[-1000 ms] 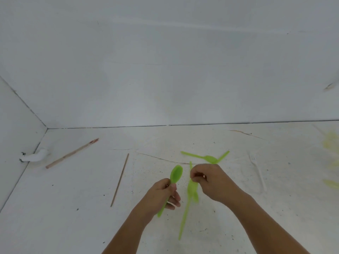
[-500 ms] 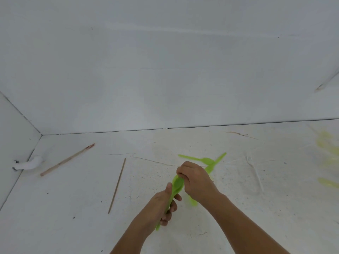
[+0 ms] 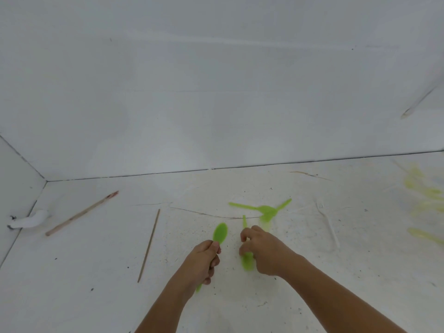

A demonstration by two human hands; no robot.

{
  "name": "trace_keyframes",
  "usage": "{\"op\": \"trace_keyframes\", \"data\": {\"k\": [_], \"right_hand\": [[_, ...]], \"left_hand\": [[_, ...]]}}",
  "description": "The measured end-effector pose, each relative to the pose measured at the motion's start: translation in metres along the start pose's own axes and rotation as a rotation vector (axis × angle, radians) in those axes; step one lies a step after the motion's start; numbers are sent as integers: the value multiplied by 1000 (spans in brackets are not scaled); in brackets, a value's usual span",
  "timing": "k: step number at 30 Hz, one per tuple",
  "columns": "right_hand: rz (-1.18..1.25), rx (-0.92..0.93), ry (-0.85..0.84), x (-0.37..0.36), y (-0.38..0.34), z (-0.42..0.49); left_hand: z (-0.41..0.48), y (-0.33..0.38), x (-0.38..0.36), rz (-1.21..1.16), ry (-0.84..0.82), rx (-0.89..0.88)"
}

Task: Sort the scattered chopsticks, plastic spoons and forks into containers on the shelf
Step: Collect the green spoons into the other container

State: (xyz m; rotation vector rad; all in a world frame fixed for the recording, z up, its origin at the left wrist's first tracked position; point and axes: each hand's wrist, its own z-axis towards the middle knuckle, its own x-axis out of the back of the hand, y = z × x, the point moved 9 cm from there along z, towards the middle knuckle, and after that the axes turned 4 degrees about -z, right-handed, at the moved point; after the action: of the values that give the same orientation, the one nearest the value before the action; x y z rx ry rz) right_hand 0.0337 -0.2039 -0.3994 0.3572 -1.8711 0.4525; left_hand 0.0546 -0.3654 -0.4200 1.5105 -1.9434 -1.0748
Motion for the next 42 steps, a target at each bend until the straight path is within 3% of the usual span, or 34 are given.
{"op": "trace_keyframes", "data": {"k": [3,6,10,14,19,23,30,36,42], "right_hand": [[-44,68,83,0,-4,1],[-12,37,325,21,1,-2],[384,-230,640,55,12,-27],[769,-504,661,60,17,-33],[829,-580,658,76,31,-26],[764,-578,797,95,63,-39],[786,-473,588,87,127,-32],[1211,-426,243,38,144,-19],[966,-291,163,18,133,-4]], "left_hand": [[2,9,-2,1,-4,-23],[3,16,-3,1,10,-67],[1,23,-10,-89,62,-110],[-4,39,-37,-114,27,-170],[9,65,-63,-168,46,-196],[34,81,-86,-199,66,-170],[66,88,-150,-180,102,-143],[85,72,-169,-379,125,-111],[86,59,-175,-623,136,-33]]}}
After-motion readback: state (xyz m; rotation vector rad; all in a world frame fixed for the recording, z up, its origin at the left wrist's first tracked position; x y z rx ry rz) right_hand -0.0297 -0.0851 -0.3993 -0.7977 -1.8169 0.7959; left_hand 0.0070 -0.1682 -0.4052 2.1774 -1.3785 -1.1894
